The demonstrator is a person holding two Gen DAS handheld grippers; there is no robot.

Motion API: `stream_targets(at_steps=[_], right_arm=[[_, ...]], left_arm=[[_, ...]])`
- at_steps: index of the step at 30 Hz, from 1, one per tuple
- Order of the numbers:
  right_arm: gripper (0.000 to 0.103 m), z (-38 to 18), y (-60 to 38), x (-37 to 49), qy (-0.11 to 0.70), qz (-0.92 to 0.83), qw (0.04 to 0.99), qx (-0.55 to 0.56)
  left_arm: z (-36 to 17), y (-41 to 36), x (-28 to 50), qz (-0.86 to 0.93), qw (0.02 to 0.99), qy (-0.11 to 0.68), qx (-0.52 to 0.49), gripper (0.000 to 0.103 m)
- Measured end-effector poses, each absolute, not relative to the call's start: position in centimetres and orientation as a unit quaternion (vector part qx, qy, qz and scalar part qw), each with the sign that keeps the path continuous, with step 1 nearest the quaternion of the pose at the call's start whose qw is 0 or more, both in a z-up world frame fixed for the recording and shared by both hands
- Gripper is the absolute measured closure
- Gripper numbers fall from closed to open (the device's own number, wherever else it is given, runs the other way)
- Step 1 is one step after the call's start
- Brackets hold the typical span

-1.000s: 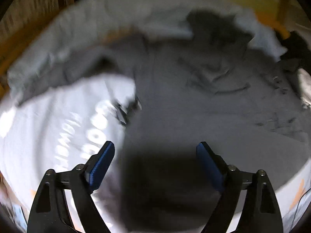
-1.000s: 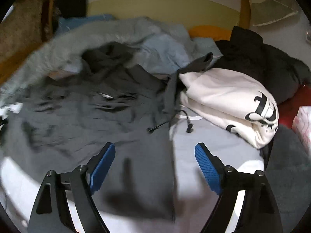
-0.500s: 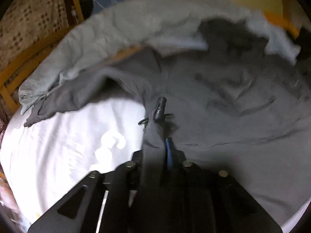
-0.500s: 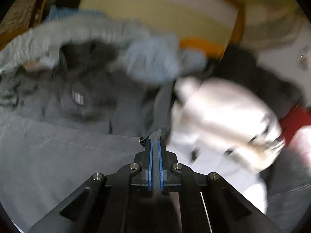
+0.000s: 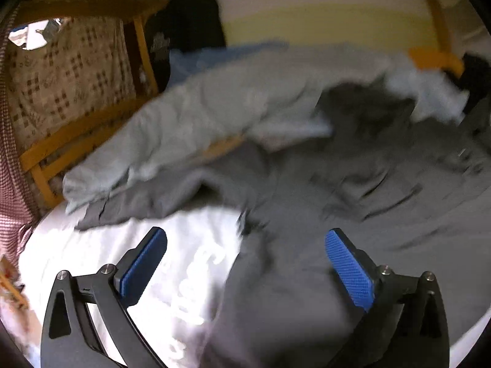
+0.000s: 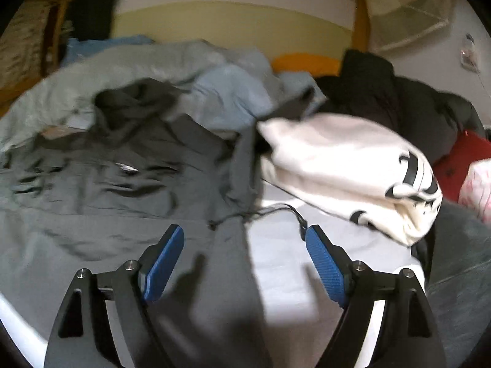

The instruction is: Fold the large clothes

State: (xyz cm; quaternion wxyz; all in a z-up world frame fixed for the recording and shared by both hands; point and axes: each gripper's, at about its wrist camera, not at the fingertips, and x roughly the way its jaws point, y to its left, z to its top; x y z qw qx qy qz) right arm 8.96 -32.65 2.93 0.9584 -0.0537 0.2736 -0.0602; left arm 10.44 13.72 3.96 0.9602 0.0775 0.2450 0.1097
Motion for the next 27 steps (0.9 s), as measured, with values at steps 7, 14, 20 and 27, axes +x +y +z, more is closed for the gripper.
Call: stream_targets(at_steps=[7, 14, 20, 27], right_arm=[[0.000, 4.6, -28.7, 4.4, 0.236, -0.013, 0.971, -0.033], [0.000, 3.5, -23.7, 1.0, 0.232, 0.029, 0.969, -0.076], [0.000, 1.1, -20.9, -1.0, 0.276, 0.087, 0.950, -0.118], [0.000, -1.9, -17.9, -1.7, 0.279, 0.056, 0.925, -0.250]], left_arm=[[6.5, 10.2, 6.3, 0.061, 0.981, 0.181, 0.042, 0.000], [5.3, 6.1, 2.7, 0.014, 0.982, 0.175, 0.072, 0.000], [2.2, 2.5, 2.4, -0.034, 0.959, 0.242, 0.144, 0.000], [-1.3, 0.7, 3.4, -0.026, 0.925, 0.312, 0.217, 0.000]])
